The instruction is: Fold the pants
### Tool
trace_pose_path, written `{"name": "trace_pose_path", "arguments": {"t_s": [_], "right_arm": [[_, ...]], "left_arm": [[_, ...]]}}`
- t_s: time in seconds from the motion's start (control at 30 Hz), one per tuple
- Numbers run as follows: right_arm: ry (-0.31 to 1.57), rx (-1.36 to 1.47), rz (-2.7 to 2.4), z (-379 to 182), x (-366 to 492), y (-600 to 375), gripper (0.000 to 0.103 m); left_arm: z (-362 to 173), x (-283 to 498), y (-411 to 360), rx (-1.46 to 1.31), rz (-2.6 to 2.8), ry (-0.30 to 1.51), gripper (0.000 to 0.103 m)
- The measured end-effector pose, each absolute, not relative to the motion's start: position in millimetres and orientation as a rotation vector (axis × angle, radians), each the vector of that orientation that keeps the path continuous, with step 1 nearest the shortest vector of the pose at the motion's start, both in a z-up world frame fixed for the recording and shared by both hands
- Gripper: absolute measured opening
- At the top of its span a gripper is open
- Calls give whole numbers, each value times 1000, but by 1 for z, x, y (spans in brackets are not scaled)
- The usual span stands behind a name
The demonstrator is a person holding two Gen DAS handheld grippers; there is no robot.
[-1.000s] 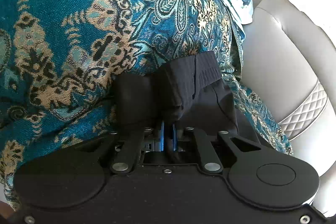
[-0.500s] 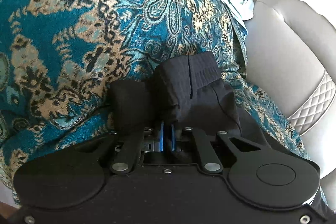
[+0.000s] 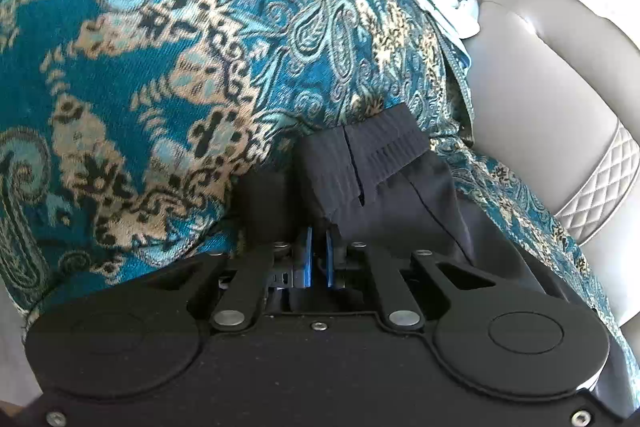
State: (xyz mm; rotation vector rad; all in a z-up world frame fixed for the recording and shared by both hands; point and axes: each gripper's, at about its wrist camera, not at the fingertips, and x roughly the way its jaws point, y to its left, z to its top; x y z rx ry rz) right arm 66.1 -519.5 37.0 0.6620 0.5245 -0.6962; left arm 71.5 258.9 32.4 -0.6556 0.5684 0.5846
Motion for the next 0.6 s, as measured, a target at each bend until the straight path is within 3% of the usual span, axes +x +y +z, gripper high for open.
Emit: {"name": "trace_pose_path", "arguments": {"t_s": [0.13,0.4,0.47,0.5,0.53,0.6], "right_arm": [[456,750,-675,31,40,-539,10],[379,827,-684,26,7,-570,9],[374,817,-678,25,3,-573,24],[358,813,-693,26,0,-574,43],[348,815,-724,26,-5,-575,51],[318,847,-744,26,-16,-581,55]], "left_arm": [[31,71,256,-629,581,584,9],[27,75,243,-543,605,581,9],[27,77,239,-515,609,583,9],[27,77,238,-504,610,584,9],[27,77,237,-497,610,586,10],[27,79,237,-491,610,588,10]]}}
